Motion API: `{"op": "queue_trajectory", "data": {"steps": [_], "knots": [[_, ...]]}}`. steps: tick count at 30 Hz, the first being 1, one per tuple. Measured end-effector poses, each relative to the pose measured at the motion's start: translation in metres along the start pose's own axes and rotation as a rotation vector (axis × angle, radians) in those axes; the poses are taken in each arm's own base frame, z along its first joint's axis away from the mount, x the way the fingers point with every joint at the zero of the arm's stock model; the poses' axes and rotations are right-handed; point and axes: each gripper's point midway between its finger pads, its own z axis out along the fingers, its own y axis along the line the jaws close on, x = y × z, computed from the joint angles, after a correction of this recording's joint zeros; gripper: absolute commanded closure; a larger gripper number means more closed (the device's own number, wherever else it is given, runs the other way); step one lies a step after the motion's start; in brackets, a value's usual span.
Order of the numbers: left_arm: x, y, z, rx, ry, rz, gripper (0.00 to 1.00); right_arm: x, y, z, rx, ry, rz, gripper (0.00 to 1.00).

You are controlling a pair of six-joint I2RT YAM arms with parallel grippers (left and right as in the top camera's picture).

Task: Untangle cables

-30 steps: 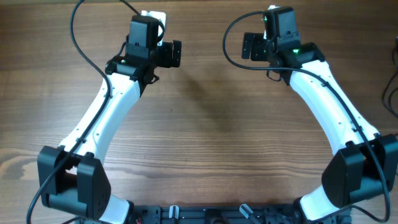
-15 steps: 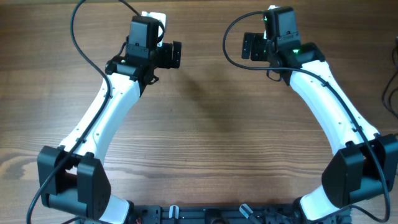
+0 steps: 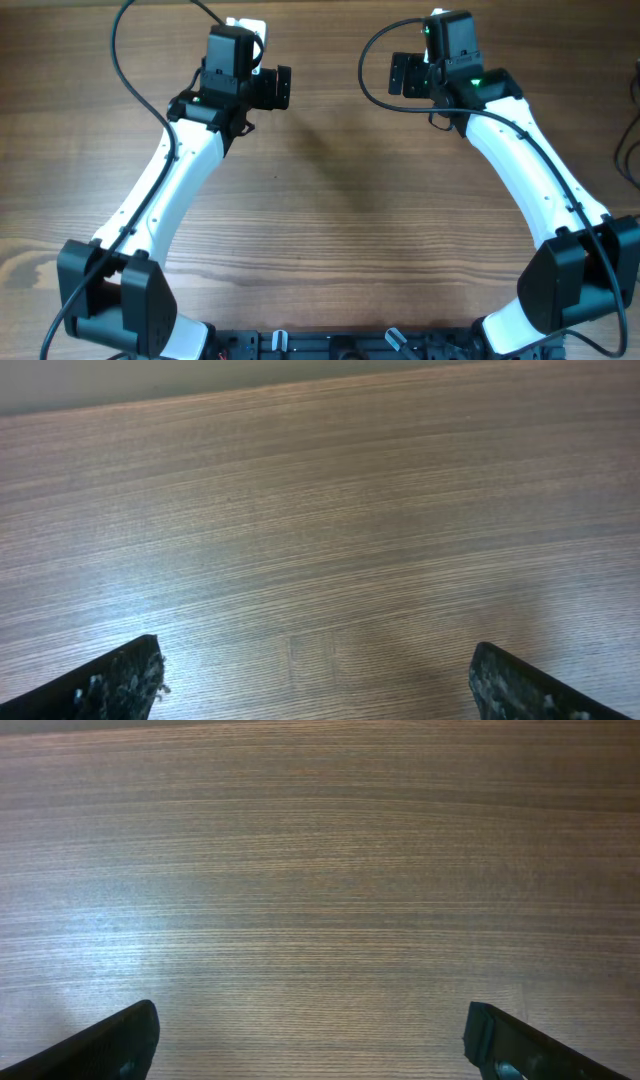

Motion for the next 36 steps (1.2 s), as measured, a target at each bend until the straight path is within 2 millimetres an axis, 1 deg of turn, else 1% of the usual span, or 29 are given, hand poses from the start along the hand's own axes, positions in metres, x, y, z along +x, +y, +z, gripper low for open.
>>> {"op": "queue_trajectory", "data": {"steps": [3,6,10,11,13,14,15,16,17,20,22,23,26,28,31,36], "knots": [[-0.003,0.001,-0.008,0.001,-0.009,-0.001,0.00,0.000,0.000,0.000,0.000,0.000,0.000,0.00],[-0.007,0.002,-0.020,0.001,-0.021,-0.002,0.00,0.000,0.000,0.000,0.000,0.000,0.000,0.00],[-0.019,0.004,-0.050,0.004,-0.073,-0.008,0.00,0.000,0.000,0.000,0.000,0.000,0.000,0.00],[-0.022,0.005,-0.061,0.006,-0.100,-0.011,0.00,0.000,0.000,0.000,0.000,0.001,0.000,0.00],[-0.024,0.007,-0.073,0.010,-0.155,-0.017,0.00,0.000,0.000,0.000,0.000,0.000,0.000,0.00],[-0.019,0.008,-0.077,0.010,-0.170,-0.020,0.00,0.000,0.000,0.000,0.000,0.001,0.000,0.00],[-0.007,0.010,-0.083,0.010,-0.186,-0.022,0.00,0.000,0.000,0.000,0.000,0.001,0.000,0.00],[-0.001,0.011,-0.087,0.010,-0.209,-0.026,0.00,0.000,0.000,0.000,0.000,0.001,0.000,0.00],[0.007,0.013,-0.090,0.008,-0.224,-0.029,0.01,0.001,0.000,0.000,0.000,0.002,0.000,0.00],[0.032,0.020,-0.098,0.002,-0.254,-0.043,0.00,0.001,0.000,0.000,0.000,0.002,0.000,0.00],[0.052,0.028,-0.106,-0.010,-0.262,-0.056,0.00,0.001,0.000,0.000,0.001,0.004,-0.001,0.00],[0.059,0.032,-0.111,-0.019,-0.271,-0.064,0.00,0.001,0.000,0.000,0.001,0.003,-0.001,0.00],[0.074,0.043,-0.123,-0.041,-0.303,-0.083,0.00,0.001,0.000,0.000,0.001,0.004,-0.001,0.00],[0.090,0.049,-0.132,-0.055,-0.325,-0.095,0.00,0.002,0.000,0.000,0.001,0.005,-0.001,0.00],[0.106,0.052,-0.141,-0.060,-0.359,-0.104,0.00,0.001,0.000,0.000,0.001,0.005,-0.001,0.00],[0.138,0.064,-0.149,-0.085,-0.420,-0.172,0.00,0.001,0.000,0.000,0.001,0.004,-0.001,0.00]]}}
